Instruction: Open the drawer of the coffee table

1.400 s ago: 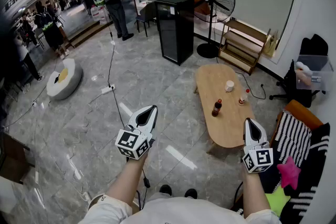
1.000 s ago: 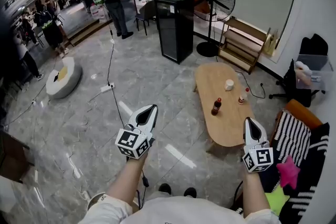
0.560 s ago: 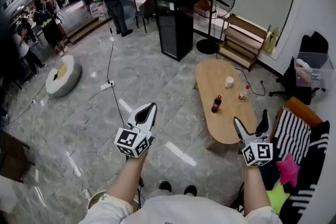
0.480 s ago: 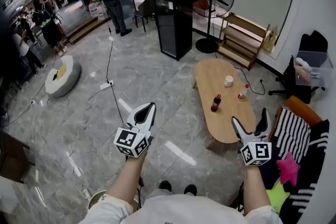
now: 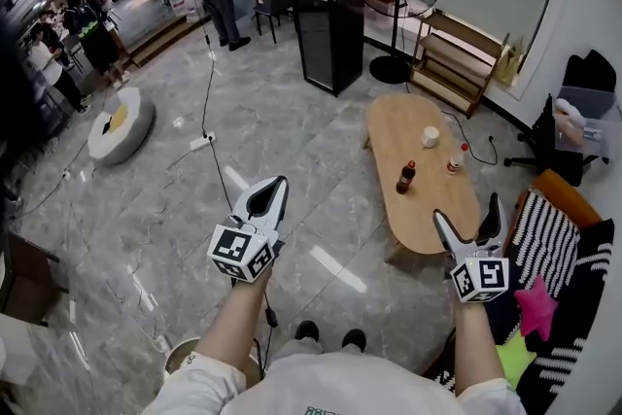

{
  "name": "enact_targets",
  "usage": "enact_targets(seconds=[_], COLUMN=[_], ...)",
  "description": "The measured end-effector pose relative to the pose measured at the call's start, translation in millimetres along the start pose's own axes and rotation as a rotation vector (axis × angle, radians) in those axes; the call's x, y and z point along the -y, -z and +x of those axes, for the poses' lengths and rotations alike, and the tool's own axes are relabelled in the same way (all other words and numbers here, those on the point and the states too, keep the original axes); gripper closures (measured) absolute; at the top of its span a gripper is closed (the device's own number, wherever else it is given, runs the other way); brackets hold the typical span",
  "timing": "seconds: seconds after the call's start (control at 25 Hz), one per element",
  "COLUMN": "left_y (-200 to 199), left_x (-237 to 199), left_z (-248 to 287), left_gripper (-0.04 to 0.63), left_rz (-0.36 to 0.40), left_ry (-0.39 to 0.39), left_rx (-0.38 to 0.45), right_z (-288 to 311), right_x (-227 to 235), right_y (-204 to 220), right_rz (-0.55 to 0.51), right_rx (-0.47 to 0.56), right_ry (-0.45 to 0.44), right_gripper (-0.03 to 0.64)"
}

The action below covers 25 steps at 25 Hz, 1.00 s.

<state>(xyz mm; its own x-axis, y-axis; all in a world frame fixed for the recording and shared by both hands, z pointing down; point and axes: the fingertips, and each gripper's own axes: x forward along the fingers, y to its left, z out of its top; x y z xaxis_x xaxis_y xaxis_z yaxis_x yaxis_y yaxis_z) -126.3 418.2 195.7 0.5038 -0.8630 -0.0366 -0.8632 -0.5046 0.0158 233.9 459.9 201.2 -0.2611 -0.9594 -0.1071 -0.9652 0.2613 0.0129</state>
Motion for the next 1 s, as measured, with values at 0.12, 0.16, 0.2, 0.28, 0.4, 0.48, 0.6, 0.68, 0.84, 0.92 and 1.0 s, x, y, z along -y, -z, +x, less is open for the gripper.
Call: enact_targets(seconds=[0.12, 0.16, 0.2, 0.28, 0.4, 0.48, 0.6, 0.68, 0.84, 0.92, 1.0], left_y=[5, 7, 8, 10, 12, 16, 26, 33, 42, 45, 48], left_x=[2, 2, 1, -1, -5, -9, -24, -38, -76, -97, -121], left_z=[-2, -2, -2, -3, -5, -6, -7, -3, 18, 34, 51], left_gripper=[0.597, 0.597, 0.597, 0.597, 0.597, 0.597, 0.597, 0.597, 0.597, 0.597, 0.597], left_rz=[0.002, 0.001, 0.000, -0.001, 0.001, 0.001, -0.006, -0.014, -0.031, -0.038, -0.041], left_ry=[-0.019, -0.026, -0.032, -0.047, -0.071, -0.083, -0.101, -0.110, -0.109, -0.099, -0.086], left_rx=[-0.005, -0.007, -0.008, -0.010, -0.014, -0.022, -0.040, -0.043, -0.034, -0.027, -0.021], right_z=[-1, -1, 0, 4, 11, 18, 34, 50, 91, 114, 139], right_x=[0, 0, -1, -3, -4, -5, -13, -20, -36, -42, -50], right_y=[8, 10, 12, 15, 19, 22, 27, 31, 35, 38, 41], right_rz=[0.004, 0.004, 0.004, 0.002, 0.002, 0.003, 0.001, -0.002, -0.027, -0.033, -0.040], right_rx=[-0.011, -0.015, -0.018, -0.026, -0.031, -0.033, -0.043, -0.046, -0.059, -0.053, -0.052], right_ry=[-0.027, -0.037, -0.048, -0.070, -0.097, -0.108, -0.126, -0.135, -0.147, -0.138, -0.128], right_gripper=[0.028, 0.028, 0.028, 0.028, 0.028, 0.028, 0.028, 0.028, 0.028, 0.028, 0.028])
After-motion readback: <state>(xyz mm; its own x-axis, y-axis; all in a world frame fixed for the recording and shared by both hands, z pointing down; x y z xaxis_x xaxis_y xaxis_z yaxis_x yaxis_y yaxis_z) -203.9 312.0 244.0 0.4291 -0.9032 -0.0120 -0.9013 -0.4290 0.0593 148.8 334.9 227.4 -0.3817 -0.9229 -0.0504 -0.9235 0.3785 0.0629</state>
